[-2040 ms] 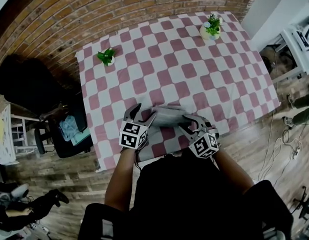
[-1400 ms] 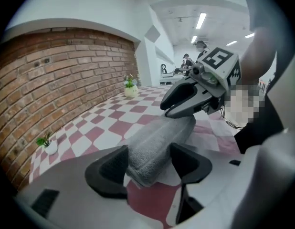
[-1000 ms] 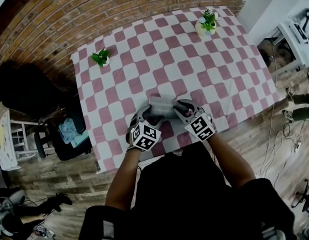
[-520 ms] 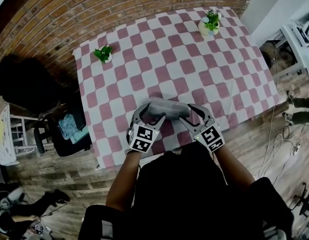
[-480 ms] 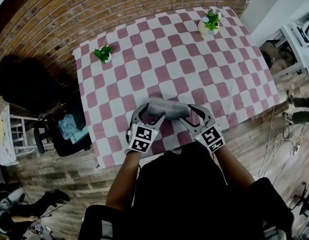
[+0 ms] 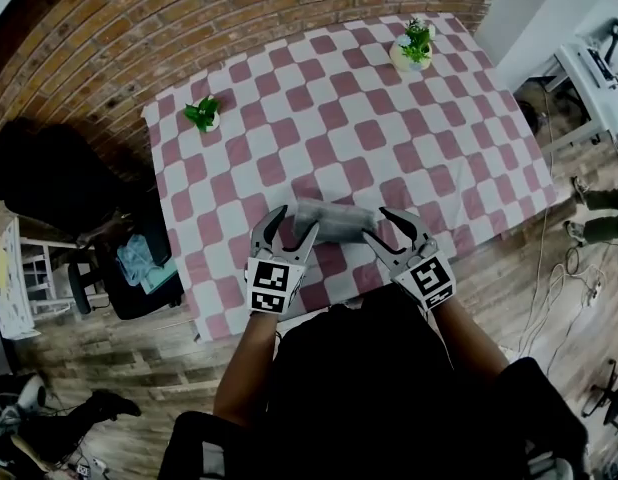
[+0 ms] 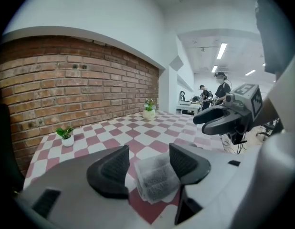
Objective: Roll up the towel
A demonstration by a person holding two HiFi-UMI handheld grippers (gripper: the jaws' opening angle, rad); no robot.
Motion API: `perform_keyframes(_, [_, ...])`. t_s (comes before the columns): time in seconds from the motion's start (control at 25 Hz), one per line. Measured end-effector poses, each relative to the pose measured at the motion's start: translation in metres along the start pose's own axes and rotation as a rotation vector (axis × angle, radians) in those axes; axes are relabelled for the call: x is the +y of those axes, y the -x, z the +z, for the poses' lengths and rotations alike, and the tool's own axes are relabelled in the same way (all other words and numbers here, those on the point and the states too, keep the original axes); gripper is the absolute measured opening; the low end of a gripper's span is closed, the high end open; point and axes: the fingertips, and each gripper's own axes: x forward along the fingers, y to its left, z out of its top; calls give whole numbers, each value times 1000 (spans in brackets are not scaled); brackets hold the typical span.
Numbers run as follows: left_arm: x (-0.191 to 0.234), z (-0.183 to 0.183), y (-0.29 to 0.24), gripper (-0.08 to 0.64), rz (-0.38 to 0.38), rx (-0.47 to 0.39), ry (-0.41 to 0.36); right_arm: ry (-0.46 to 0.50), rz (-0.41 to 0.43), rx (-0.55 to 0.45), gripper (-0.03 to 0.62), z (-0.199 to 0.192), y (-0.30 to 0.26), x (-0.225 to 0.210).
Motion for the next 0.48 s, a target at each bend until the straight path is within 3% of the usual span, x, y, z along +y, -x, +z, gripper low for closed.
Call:
perform_keyframes(0.2, [10,48,20,209,47,-122,-24,3,-53,-97,135,45,10,-16])
perform_keyframes(0.48, [26,94,49,78,149,-254,-45,40,-123,-260,45,116,28,-26])
